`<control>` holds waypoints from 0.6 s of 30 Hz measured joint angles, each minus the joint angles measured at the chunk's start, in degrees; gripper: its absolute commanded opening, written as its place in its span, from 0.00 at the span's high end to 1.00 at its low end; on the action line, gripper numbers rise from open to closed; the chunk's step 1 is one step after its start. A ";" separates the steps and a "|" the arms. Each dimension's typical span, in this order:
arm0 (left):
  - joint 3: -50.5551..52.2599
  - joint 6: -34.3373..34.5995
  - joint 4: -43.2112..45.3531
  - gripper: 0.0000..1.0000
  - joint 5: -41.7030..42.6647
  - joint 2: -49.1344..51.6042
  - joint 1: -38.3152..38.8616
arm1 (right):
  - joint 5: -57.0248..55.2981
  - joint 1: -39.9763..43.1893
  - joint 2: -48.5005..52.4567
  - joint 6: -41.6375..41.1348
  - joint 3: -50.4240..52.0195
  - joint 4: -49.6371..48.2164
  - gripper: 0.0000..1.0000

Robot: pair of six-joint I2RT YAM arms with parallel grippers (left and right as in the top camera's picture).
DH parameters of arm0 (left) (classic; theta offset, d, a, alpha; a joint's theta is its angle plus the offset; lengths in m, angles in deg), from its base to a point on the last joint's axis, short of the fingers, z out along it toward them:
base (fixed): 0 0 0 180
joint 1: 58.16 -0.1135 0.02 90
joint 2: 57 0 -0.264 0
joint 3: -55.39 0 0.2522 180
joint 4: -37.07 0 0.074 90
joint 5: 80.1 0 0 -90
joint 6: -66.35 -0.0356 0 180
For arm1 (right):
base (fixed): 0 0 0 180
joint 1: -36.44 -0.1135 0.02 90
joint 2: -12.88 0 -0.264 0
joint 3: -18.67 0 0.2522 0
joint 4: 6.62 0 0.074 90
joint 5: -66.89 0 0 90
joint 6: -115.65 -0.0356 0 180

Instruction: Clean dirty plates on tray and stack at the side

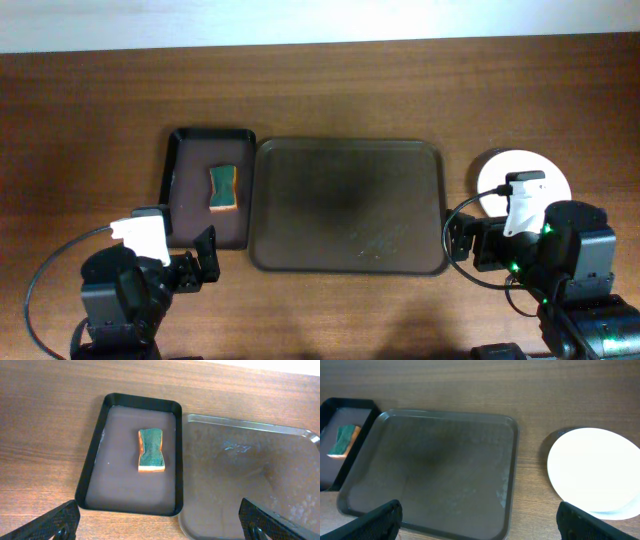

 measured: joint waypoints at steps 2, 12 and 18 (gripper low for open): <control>0.00 0.00 -0.02 0.00 0.00 0.00 0.00 | -0.20 0.00 -1.11 0.04 0.31 0.00 0.01; 0.13 0.02 -0.04 0.00 0.00 0.07 0.00 | -3.39 0.00 -35.23 0.87 30.62 -33.88 0.01; 0.15 0.00 -0.02 0.00 0.00 0.07 0.00 | -2.95 0.00 -40.89 0.90 45.11 -52.02 0.01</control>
